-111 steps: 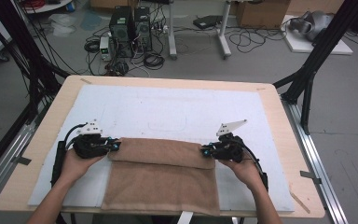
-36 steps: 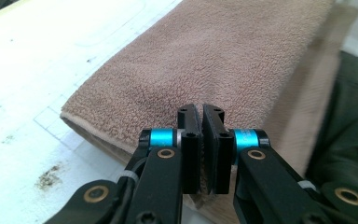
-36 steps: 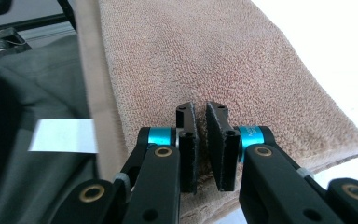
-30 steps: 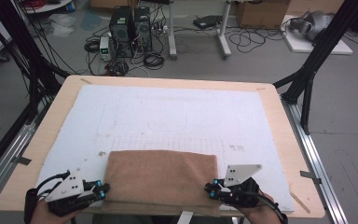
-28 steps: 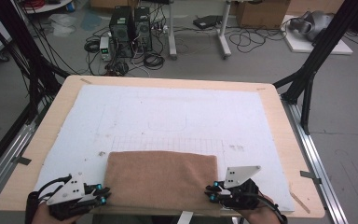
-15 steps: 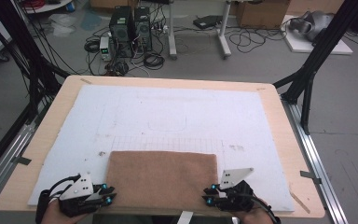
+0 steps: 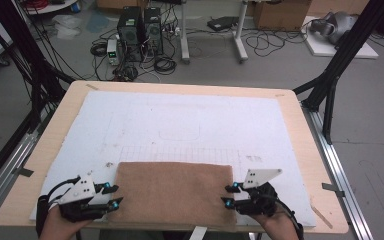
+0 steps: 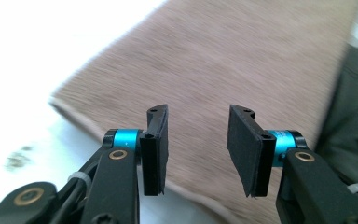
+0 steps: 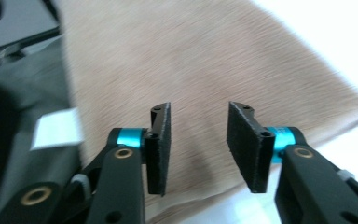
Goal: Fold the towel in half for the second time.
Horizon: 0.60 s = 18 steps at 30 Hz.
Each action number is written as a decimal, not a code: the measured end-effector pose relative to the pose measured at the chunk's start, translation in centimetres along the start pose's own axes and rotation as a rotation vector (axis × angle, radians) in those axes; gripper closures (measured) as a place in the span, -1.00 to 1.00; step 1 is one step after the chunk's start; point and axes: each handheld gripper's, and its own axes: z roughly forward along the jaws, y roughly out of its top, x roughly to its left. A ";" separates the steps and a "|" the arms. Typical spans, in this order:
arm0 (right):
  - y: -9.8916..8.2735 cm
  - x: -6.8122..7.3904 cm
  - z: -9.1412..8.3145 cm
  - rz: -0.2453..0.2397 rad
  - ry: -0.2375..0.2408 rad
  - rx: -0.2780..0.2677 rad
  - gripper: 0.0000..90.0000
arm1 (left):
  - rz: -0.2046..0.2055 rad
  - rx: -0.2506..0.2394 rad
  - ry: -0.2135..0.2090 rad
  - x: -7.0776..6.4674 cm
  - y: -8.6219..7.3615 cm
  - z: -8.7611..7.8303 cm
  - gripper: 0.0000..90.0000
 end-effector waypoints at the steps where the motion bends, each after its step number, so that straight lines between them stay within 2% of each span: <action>1: 0.3 -0.5 -0.1 0.005 -0.016 -0.008 0.22 | -0.010 -0.008 0.010 0.4 0.2 0.0 0.26; 4: 1.2 -2.2 -0.3 0.021 -0.065 -0.026 0.13 | -0.046 -0.058 0.060 1.7 0.9 0.3 0.24; 6: 1.7 -3.2 -0.2 0.035 -0.078 -0.036 0.07 | -0.063 -0.067 0.076 2.4 1.2 0.8 0.22; 10: 2.4 -4.8 0.5 0.047 -0.104 -0.039 -0.03 | -0.095 -0.050 0.108 4.1 1.6 2.1 0.11; 13: 2.6 -5.3 1.2 0.057 -0.098 -0.045 -0.08 | -0.122 -0.035 0.116 5.2 1.6 3.0 0.05; 16: 2.3 -5.7 2.1 0.066 -0.099 -0.034 -0.12 | -0.151 0.008 0.118 6.1 1.4 4.1 -0.03; 18: 2.0 -6.0 2.7 0.080 -0.098 -0.029 -0.12 | -0.176 0.010 0.102 6.6 1.3 4.6 0.00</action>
